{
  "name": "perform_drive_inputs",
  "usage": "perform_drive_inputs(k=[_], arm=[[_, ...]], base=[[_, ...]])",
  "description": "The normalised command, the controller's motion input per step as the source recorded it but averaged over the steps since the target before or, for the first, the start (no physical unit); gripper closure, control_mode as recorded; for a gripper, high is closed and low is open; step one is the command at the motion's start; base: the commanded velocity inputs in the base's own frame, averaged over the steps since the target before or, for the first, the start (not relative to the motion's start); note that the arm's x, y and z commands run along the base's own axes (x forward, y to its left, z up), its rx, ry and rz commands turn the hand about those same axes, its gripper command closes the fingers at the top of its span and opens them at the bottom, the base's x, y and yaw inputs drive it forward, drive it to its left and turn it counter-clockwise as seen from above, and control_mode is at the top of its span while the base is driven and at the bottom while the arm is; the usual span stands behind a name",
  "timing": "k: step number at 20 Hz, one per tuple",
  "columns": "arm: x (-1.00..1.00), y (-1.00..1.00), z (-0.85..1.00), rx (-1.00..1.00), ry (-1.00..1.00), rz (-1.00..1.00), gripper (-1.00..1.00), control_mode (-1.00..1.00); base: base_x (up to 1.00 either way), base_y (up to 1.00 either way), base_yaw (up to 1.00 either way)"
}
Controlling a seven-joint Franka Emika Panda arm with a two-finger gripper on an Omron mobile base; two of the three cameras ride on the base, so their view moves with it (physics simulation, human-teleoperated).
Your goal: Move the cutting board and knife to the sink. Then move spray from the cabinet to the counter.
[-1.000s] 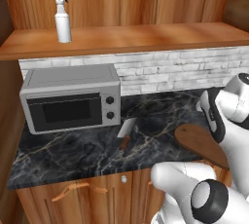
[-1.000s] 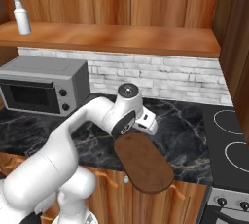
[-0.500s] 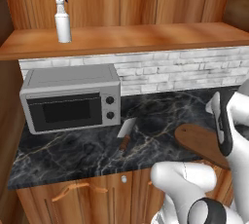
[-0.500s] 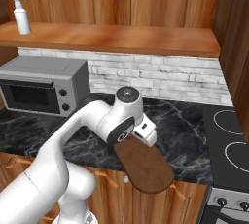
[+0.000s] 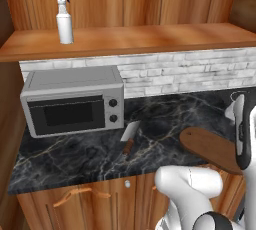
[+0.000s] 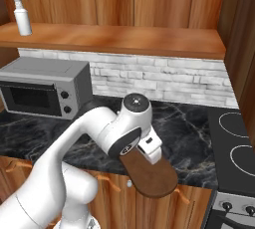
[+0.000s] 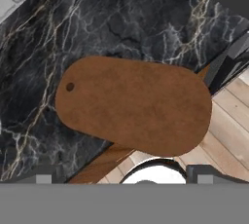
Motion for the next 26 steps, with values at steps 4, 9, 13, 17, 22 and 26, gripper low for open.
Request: perform_drive_inputs(k=[4, 9, 13, 17, 22, 26], arm=[[-0.41, -0.09, 0.06, 0.08, 0.01, -0.06, -1.00, -1.00], [-0.34, -0.09, 0.13, 0.06, 0.00, -0.03, -1.00, -1.00], [-0.40, -0.06, 0.15, 0.04, 0.03, -0.06, -1.00, -1.00], [-0.41, -0.02, 0.12, 0.03, 0.05, -0.06, -1.00, -1.00], [-0.37, 0.00, 0.09, 0.04, 0.06, -0.04, -1.00, -1.00], [-0.31, 0.00, 0.00, 0.05, 0.06, -0.04, -1.00, -1.00]], base=[[0.00, 0.00, 0.00], [0.00, 0.00, 0.00], [0.00, 0.00, 0.00], [0.00, 0.00, 0.00], [0.00, 0.00, 0.00], [0.00, 0.00, 0.00]])
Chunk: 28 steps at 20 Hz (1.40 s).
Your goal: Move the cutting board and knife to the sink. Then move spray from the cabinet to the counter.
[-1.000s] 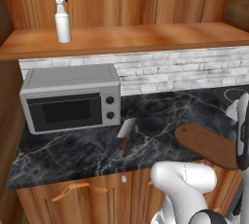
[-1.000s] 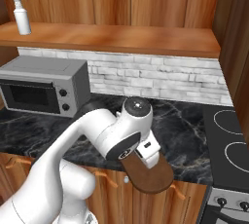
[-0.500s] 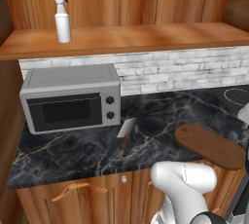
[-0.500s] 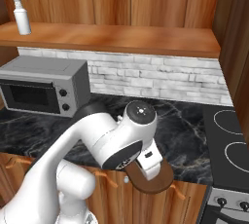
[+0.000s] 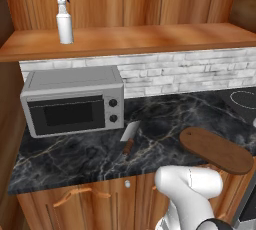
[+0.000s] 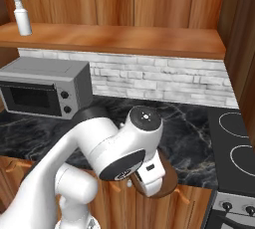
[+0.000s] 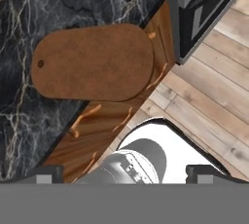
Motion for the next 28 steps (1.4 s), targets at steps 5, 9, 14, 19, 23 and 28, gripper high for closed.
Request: perform_drive_inputs(k=[5, 9, 14, 19, 23, 28], arm=[[-0.29, 0.00, 0.00, 0.08, 0.02, -0.03, -1.00, -1.00], [-0.27, 0.00, 0.00, 0.14, 0.02, -0.03, -1.00, -1.00], [-0.05, 0.06, -0.14, 0.19, -0.01, -0.01, -1.00, -1.00], [0.08, 0.00, -0.22, 0.14, -0.08, 0.00, -1.00, -1.00], [0.06, 0.00, -0.28, 0.12, -0.13, -0.02, -1.00, -1.00], [0.19, -0.11, -0.14, 0.02, -0.07, -0.14, -1.00, -1.00]], base=[[0.00, 0.00, 0.00], [0.00, 0.00, 0.00], [0.00, 0.00, 0.00], [0.00, 0.00, 0.00], [0.00, 0.00, 0.00], [0.00, 0.00, 0.00]])
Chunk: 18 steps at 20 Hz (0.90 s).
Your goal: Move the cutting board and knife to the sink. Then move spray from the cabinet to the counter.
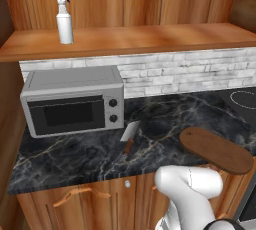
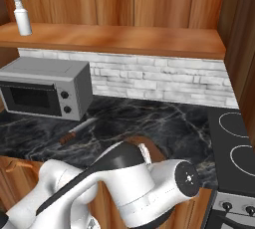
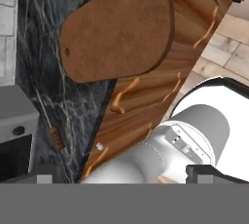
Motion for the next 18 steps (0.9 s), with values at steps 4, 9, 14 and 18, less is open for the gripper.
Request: perform_drive_inputs(k=[4, 9, 14, 18], arm=[[0.16, -0.24, -0.19, 0.02, 0.00, -0.19, -1.00, -1.00], [0.05, -0.24, -0.20, 0.07, 0.02, -0.10, -1.00, -1.00], [0.21, -0.15, -0.38, 0.09, 0.01, -0.01, -1.00, -1.00], [0.25, -0.08, -0.34, 0.07, 0.00, 0.00, -1.00, -1.00]], base=[[0.00, 0.00, 0.00], [0.00, 0.00, 0.00], [0.00, 0.00, 0.00], [0.00, 0.00, 0.00]])
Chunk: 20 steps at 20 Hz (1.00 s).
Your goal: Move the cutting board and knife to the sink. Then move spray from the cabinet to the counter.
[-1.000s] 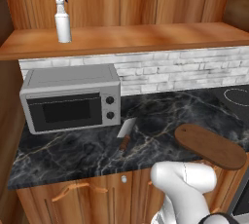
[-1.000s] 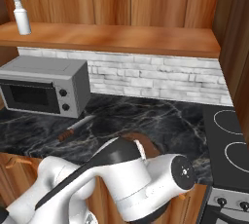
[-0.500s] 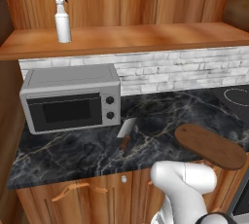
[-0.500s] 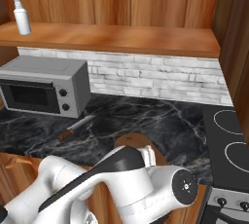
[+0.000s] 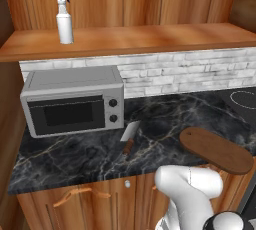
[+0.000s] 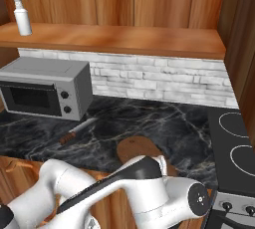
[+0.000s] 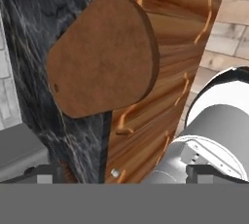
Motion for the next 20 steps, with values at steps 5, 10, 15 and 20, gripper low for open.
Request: perform_drive_inputs(k=[5, 10, 15, 20], arm=[[0.16, -0.14, -0.33, 0.07, -0.01, 0.00, -1.00, -1.00], [0.10, -0.18, -0.32, 0.09, -0.03, 0.00, -1.00, -1.00], [0.04, -0.16, -0.20, 0.13, -0.08, 0.01, -1.00, -1.00], [0.04, -0.19, -0.25, 0.11, -0.15, 0.05, -1.00, -1.00]], base=[[0.00, 0.00, 0.00], [0.00, 0.00, 0.00], [0.00, 0.00, 0.00], [0.00, 0.00, 0.00]])
